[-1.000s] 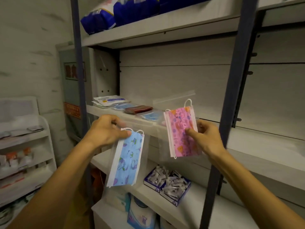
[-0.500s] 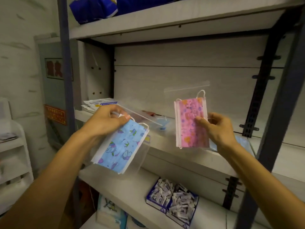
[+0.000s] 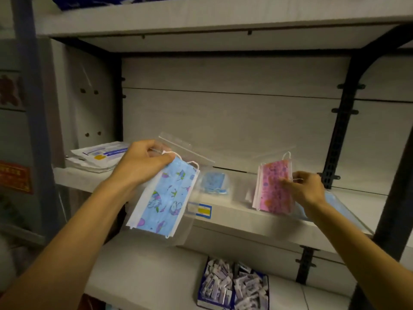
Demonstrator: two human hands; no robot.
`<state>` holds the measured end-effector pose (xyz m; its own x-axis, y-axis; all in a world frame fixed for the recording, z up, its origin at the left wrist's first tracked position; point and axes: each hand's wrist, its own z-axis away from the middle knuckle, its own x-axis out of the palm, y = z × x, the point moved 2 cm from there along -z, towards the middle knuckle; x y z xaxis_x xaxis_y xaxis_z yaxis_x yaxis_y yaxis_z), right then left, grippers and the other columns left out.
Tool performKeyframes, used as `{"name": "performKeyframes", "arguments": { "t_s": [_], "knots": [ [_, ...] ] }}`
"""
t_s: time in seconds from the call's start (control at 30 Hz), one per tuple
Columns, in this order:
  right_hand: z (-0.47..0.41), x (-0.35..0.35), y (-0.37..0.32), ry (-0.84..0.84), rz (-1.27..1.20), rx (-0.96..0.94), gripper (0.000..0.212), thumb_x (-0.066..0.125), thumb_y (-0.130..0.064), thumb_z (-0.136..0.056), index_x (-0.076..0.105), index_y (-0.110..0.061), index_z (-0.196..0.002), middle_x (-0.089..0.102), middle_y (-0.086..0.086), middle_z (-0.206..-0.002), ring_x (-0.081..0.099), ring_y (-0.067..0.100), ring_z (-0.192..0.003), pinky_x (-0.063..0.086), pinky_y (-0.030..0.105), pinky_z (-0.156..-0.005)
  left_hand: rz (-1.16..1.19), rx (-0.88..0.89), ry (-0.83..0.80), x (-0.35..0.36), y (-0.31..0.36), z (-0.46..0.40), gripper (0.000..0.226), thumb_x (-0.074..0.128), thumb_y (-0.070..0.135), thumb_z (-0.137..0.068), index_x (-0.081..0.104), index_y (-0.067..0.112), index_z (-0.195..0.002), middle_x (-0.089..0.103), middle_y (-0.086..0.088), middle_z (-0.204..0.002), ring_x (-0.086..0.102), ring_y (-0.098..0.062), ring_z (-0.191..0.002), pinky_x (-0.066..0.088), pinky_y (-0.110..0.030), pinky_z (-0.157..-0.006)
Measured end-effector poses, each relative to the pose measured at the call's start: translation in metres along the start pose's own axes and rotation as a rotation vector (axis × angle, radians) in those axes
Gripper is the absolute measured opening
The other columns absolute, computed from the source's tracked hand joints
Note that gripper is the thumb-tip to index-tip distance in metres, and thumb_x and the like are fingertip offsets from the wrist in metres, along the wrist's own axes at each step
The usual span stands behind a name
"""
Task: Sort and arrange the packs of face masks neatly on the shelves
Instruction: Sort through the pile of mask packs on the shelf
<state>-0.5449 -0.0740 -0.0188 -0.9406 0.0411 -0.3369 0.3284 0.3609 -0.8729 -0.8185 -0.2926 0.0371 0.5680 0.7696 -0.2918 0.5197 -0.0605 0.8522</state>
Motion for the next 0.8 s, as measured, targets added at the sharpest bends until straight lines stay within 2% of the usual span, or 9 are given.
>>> {"name": "performKeyframes", "arguments": {
  "t_s": [0.07, 0.17, 0.3, 0.4, 0.5, 0.6, 0.7, 0.8],
  "knots": [
    [-0.004, 0.007, 0.001, 0.027, 0.053, 0.035, 0.013, 0.07, -0.016, -0.086, 0.061, -0.009, -0.079, 0.067, 0.013, -0.085, 0.064, 0.029, -0.08, 0.057, 0.048, -0.077, 0.037, 0.028, -0.022, -0.002, -0.004, -0.017, 0.015, 0.071, 0.021, -0.083, 0.068, 0.009, -0.092, 0.066, 0.003, -0.076, 0.058, -0.005, -0.062, 0.042, -0.007, -0.046],
    [-0.011, 0.011, 0.004, 0.076, 0.184, 0.023, 0.014, 0.069, -0.017, -0.087, 0.063, -0.005, -0.085, 0.068, 0.015, -0.086, 0.064, 0.029, -0.077, 0.057, 0.046, -0.074, 0.095, 0.008, -0.05, 0.004, -0.012, -0.036, 0.03, 0.075, 0.023, -0.08, 0.067, 0.0, -0.097, 0.067, 0.0, -0.076, 0.059, -0.008, -0.062, 0.044, -0.013, -0.049],
    [-0.016, 0.013, 0.01, 0.097, 0.3, 0.029, 0.025, 0.069, -0.022, -0.087, 0.063, -0.005, -0.105, 0.068, 0.014, -0.092, 0.065, 0.029, -0.082, 0.057, 0.043, -0.076, 0.145, -0.026, -0.095, 0.016, -0.021, -0.052, 0.027, 0.077, 0.029, -0.077, 0.069, 0.006, -0.09, 0.069, 0.0, -0.072, 0.062, -0.011, -0.064, 0.045, -0.022, -0.058],
    [-0.02, 0.014, 0.012, 0.103, 0.402, 0.022, 0.037, 0.067, -0.031, -0.089, 0.061, -0.006, -0.115, 0.07, 0.013, -0.097, 0.064, 0.028, -0.081, 0.056, 0.041, -0.075, 0.165, -0.031, -0.154, 0.022, -0.023, -0.059, 0.024, 0.074, 0.028, -0.081, 0.065, 0.006, -0.083, 0.069, 0.003, -0.067, 0.063, -0.013, -0.064, 0.045, -0.026, -0.064],
    [-0.025, 0.013, 0.012, 0.172, 0.554, -0.029, 0.059, 0.067, -0.044, -0.085, 0.053, -0.008, -0.129, 0.068, 0.016, -0.113, 0.063, 0.034, -0.101, 0.051, 0.047, -0.087, 0.123, -0.023, -0.265, 0.029, -0.019, -0.065, 0.014, 0.064, 0.031, -0.089, 0.059, 0.018, -0.09, 0.071, 0.002, -0.08, 0.066, -0.015, -0.069, 0.048, -0.026, -0.065],
    [-0.027, 0.012, 0.005, 0.243, 0.607, -0.122, 0.062, 0.071, -0.051, -0.079, 0.056, -0.012, -0.126, 0.067, 0.013, -0.115, 0.062, 0.033, -0.104, 0.048, 0.05, -0.091, 0.059, -0.023, -0.303, 0.035, -0.018, -0.068, 0.009, 0.058, 0.03, -0.093, 0.057, 0.021, -0.093, 0.068, 0.002, -0.081, 0.065, -0.011, -0.066, 0.049, -0.02, -0.053],
    [-0.028, 0.019, -0.006, 0.218, 0.534, -0.197, 0.055, 0.072, -0.049, -0.079, 0.06, -0.012, -0.118, 0.068, 0.012, -0.11, 0.064, 0.029, -0.097, 0.052, 0.046, -0.085, 0.055, -0.054, -0.219, 0.04, -0.019, -0.068, 0.007, 0.055, 0.019, -0.091, 0.057, 0.017, -0.085, 0.064, -0.002, -0.08, 0.061, -0.013, -0.067, 0.046, -0.022, -0.053],
    [-0.027, 0.034, -0.023, 0.163, 0.478, -0.271, 0.047, 0.07, -0.05, -0.079, 0.063, -0.015, -0.111, 0.068, 0.008, -0.103, 0.063, 0.025, -0.091, 0.052, 0.048, -0.082, 0.019, -0.074, -0.142, 0.036, -0.018, -0.067, 0.015, 0.05, 0.016, -0.09, 0.052, 0.016, -0.075, 0.054, 0.001, -0.07, 0.05, -0.01, -0.06, 0.039, -0.019, -0.044]
  ]
}}
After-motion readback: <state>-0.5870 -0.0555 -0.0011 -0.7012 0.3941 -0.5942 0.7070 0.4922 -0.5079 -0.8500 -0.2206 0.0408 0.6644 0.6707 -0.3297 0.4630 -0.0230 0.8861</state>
